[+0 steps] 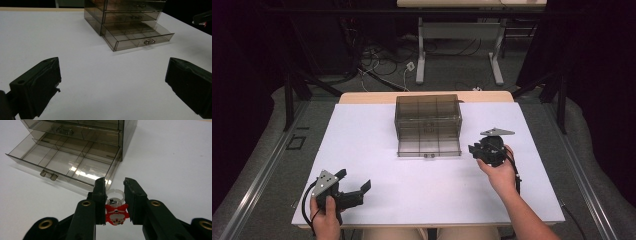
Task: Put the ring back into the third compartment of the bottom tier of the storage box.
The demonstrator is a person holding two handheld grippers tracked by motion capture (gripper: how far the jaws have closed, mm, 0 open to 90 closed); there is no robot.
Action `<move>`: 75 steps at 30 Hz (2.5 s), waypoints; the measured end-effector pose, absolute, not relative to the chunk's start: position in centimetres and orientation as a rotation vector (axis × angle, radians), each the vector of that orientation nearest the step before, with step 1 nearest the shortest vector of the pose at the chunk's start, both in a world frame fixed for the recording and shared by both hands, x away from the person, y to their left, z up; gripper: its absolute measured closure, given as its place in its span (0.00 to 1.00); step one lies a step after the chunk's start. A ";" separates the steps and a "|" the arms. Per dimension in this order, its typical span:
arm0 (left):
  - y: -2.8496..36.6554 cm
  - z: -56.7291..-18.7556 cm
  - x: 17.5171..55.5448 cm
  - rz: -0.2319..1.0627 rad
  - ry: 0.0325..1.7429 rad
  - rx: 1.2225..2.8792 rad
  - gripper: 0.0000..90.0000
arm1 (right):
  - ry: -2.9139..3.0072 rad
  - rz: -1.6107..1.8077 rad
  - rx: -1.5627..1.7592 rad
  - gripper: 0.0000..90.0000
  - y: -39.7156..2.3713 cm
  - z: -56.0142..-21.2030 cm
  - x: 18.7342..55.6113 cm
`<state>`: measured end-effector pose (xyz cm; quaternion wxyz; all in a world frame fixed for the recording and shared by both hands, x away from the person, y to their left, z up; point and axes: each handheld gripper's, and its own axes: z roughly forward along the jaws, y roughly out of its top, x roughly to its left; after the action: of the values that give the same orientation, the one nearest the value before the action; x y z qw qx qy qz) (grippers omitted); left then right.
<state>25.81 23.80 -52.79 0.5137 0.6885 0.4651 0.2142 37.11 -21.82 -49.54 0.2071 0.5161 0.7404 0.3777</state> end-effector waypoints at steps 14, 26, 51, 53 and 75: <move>23.9 -52.7 25.8 0.513 1.118 1.663 0.00 | 2.073 1.052 1.421 0.79 -20.4 -48.6 38.5; 23.9 -52.7 25.8 0.513 1.116 1.660 0.00 | 2.083 1.047 1.409 0.79 -19.1 -48.3 39.6; 23.9 -52.8 25.8 0.509 1.117 1.657 0.00 | 2.120 1.020 1.427 0.79 -16.9 -49.3 41.5; 23.9 -52.8 25.8 0.509 1.118 1.657 0.00 | 2.124 1.020 1.434 0.79 -16.8 -49.4 41.6; 23.9 -52.8 25.9 0.501 1.120 1.663 0.00 | 2.144 0.999 1.428 0.79 -16.0 -50.5 42.3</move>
<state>25.88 23.93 -52.78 0.5119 0.6912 0.4656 0.2084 42.33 -16.01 -50.52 0.1879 0.5076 0.7622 0.3551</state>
